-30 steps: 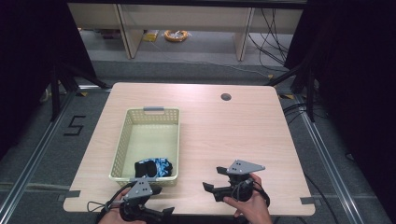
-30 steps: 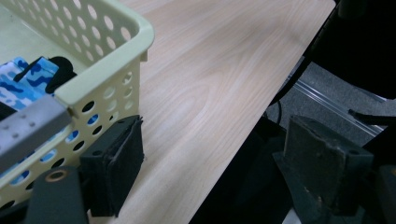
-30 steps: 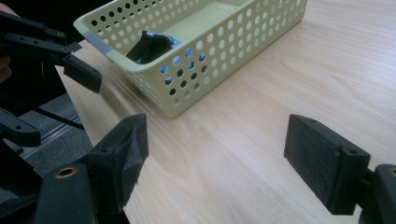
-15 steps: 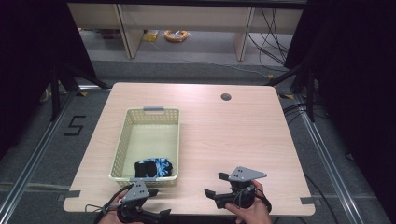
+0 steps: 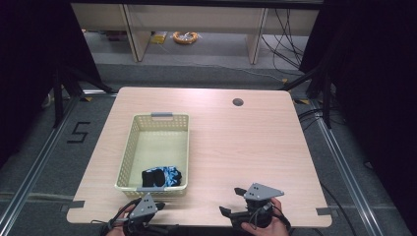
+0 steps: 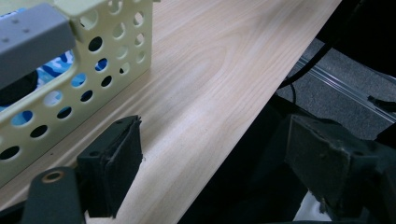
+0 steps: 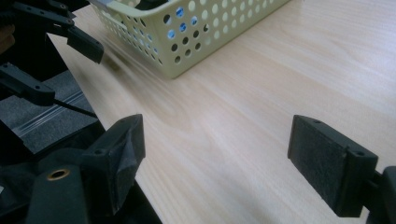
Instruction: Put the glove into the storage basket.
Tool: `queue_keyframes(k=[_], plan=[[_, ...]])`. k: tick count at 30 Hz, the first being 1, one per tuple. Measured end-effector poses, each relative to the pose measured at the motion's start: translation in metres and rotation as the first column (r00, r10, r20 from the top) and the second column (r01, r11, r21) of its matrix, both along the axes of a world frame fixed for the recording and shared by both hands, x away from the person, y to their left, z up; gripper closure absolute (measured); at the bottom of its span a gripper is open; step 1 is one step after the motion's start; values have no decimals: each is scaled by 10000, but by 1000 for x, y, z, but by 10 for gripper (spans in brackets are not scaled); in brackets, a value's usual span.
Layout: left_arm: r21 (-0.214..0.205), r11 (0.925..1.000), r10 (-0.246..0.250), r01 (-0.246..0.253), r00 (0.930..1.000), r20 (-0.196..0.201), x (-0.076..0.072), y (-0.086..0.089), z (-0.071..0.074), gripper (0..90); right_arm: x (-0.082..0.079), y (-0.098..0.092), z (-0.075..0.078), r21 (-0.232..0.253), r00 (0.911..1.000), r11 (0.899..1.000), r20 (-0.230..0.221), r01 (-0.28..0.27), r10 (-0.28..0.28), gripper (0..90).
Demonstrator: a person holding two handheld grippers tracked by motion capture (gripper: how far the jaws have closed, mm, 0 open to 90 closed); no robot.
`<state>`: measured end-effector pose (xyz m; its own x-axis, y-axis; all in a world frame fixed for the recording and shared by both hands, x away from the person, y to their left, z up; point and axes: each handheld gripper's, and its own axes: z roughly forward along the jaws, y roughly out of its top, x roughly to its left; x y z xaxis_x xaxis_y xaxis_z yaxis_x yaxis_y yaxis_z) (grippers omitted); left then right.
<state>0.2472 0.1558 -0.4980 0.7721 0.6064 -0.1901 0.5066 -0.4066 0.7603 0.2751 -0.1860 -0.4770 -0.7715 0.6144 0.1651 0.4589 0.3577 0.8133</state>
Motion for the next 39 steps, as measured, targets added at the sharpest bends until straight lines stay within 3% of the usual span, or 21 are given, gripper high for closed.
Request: queue_keyframes(k=[1,2,5,7,9,10,12,13,16,21,22,24,27,28,29,30,31,32,34,35,39], plan=[[-57,9999,-127,127,9999,-30,0,1,0,184,-5,-1,1,7,9984,9993,-431,369,-368,205],[-103,9999,-49,48,10000,-47,-1,1,-1,189,-3,-3,-1,-97,9997,9997,7,229,-229,215],[214,9996,-172,171,9998,43,-1,4,-2,194,-6,-6,-4,-119,9998,9997,-49,204,-204,206],[227,9995,-228,225,9996,139,-1,6,-2,191,-9,-7,-6,-192,9999,9997,-61,142,-143,199],[-5,10000,-14,14,10000,-59,-2,6,-4,179,-11,-7,-7,-333,9999,9994,0,118,-118,186],[418,9988,-260,254,9996,133,0,9,-3,178,-14,-7,-6,-486,9997,9986,66,229,-226,180],[-123,9998,145,-147,9998,-133,-3,7,-6,173,-16,-6,-7,-562,9999,9983,106,139,-134,176],[-47,10000,55,-55,10000,44,-2,8,-6,173,-17,-7,-7,-679,9997,9976,242,113,-97,174],[287,9996,-37,37,10000,-1,-3,12,-4,167,-21,-6,-9,-695,9998,9975,168,129,-118,170],[-82,9997,225,-226,9996,-148,-7,13,-6,160,-27,-7,-12,-703,10000,9975,-49,43,-46,169],[215,9998,17,-16,10000,-18,-6,16,-5,160,-28,-8,-12,-847,10000,9964,19,39,-38,169],[304,9995,91,-95,9999,109,-7,18,-6,159,-33,-6,-14,-867,9996,9961,-179,189,-205,169],[288,9996,77,-80,9999,96,-10,20,-7,159,-35,-7,-16,-1110,10000,9938,-8,-12,11,169],[3,9998,216,-216,9997,73,-11,18,-8,159,-37,-7,-16,-1120,9998,9936,-147,-130,114,169],[300,9995,70,-75,9998,187,-11,21,-7,159,-37,-6,-17,-1107,9997,9936,-62,-240,235,169],[45,9991,428,-428,9991,22,-12,19,-7,159,-39,-6,-17,-1192,9999,9927,-63,-166,160,170],[131,9991,393,-393,9992,53,-12,20,-6,159,-40,-6,-17,-1243,9999,9922,39,-129,135,170],[53,9989,469,-471,9983,341,-12,19,-7,159,-41,-7,-17,-1344,9998,9907,-48,-219,215,170],[384,9987,326,-343,9985,444,-10,22,-7,159,-41,-7,-18,-1449,9998,9893,80,-191,205,170],[291,9978,584,-589,9981,193,-10,21,-8,159,-41,-7,-18,-1477,9998,9889,91,-182,198,170],[206,9991,361,-366,9991,200,-10,20,-8,159,-39,-8,-18,-1471,9996,9889,157,-210,236,170]])
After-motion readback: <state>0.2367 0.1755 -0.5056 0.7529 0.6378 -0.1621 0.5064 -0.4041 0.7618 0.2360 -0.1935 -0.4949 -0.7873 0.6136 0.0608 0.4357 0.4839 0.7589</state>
